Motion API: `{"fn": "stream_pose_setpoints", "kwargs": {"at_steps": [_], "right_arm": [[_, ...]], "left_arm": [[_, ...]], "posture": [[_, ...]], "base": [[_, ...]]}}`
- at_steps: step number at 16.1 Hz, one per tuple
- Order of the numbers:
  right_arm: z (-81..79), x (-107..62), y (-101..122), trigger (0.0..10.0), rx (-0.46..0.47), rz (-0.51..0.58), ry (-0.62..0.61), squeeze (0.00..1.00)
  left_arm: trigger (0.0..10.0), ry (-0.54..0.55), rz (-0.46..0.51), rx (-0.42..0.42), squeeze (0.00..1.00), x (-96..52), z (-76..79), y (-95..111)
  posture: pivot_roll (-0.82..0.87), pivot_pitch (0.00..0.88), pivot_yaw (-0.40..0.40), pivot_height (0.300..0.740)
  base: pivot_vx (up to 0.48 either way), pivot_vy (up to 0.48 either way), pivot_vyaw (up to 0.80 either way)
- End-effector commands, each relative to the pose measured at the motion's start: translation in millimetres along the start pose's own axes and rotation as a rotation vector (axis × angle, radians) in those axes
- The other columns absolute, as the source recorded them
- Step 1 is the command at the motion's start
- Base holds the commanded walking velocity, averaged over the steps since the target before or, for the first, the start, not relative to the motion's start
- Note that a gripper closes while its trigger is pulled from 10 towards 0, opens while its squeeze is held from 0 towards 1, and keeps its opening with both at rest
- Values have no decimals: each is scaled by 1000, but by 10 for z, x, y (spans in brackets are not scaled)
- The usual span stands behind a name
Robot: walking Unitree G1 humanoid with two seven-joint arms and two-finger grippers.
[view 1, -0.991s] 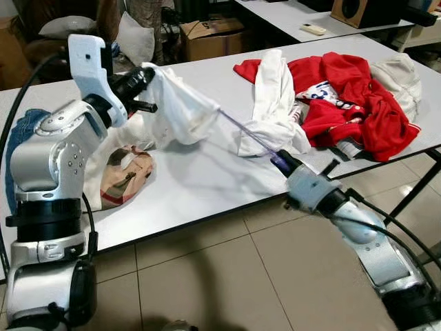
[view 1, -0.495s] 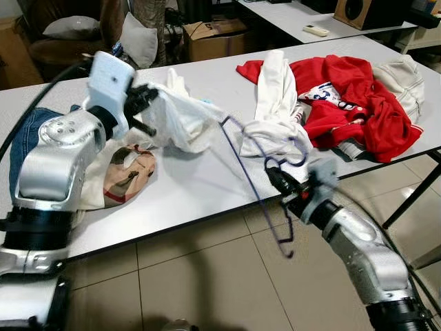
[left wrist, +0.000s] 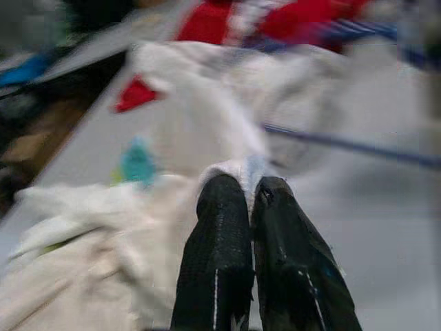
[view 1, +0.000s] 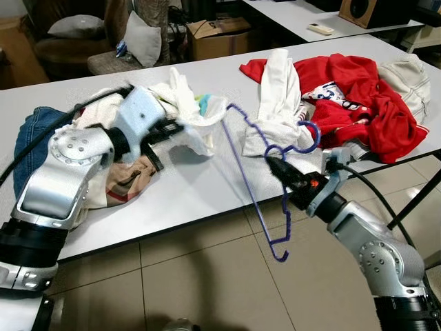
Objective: Hang hanger
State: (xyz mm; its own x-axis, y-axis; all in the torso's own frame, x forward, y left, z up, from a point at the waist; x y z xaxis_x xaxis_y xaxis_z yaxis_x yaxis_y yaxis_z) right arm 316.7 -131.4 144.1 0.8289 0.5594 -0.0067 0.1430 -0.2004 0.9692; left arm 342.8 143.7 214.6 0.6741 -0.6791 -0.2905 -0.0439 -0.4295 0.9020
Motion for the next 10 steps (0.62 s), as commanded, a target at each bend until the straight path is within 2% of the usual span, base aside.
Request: {"fn": "stream_pose_setpoints", "kwargs": {"at_steps": [1,2,3,4,5,6,7,8,10], "right_arm": [[12,28,174,10000,-100,41,-26,0],[-16,36,41,10000,-337,-91,-9,0],[-2,-28,-265,10000,-614,-327,53,0],[123,-232,-616,10000,-814,-598,119,0],[168,-320,-706,10000,-844,-673,136,0],[235,-393,-749,10000,-833,-714,106,0],[257,-404,-747,10000,-837,-717,92,0],[317,-434,-756,10000,-891,-734,80,0],[239,-297,-578,10000,-898,-578,54,0]], "left_arm": [[0,-40,-9,19,0,14,66,-8],[0,64,65,-1,0,62,-100,104],[0,204,184,-35,0,61,-351,313],[0,362,368,-124,0,-41,-685,650],[0,415,453,-168,0,-111,-815,805],[0,454,568,-226,0,-231,-958,1017],[0,457,599,-241,0,-263,-987,1070],[0,454,617,-255,0,-277,-1004,1078],[0,422,516,-228,0,-151,-914,849]], "posture": [[7,0,85,740],[1,0,81,740],[1,0,81,740],[0,0,75,740],[0,0,75,740],[-4,0,84,740],[-4,0,84,740],[-7,0,89,740],[-8,0,97,740]], "base": [[0,0,0],[0,0,0],[0,0,0],[0,0,0],[0,0,0],[0,0,0],[0,0,0],[0,0,0],[0,0,0]]}}
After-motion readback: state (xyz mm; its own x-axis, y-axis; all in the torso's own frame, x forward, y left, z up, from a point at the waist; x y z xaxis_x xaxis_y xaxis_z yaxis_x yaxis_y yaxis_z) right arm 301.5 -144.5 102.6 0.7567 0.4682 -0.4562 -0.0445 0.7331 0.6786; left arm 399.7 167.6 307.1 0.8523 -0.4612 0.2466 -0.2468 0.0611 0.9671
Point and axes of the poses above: a point about 5 cm out from each wrist's last joint towards the gripper, its own x axis pointing out of the wrist towards the gripper, its own y axis along the axis of the wrist's last joint, z = x × y, the point moved 4 cm from there along x, pointing out of the wrist towards the gripper, and after that the axes turned 8 degrees about -x, right-handed, at the moved point
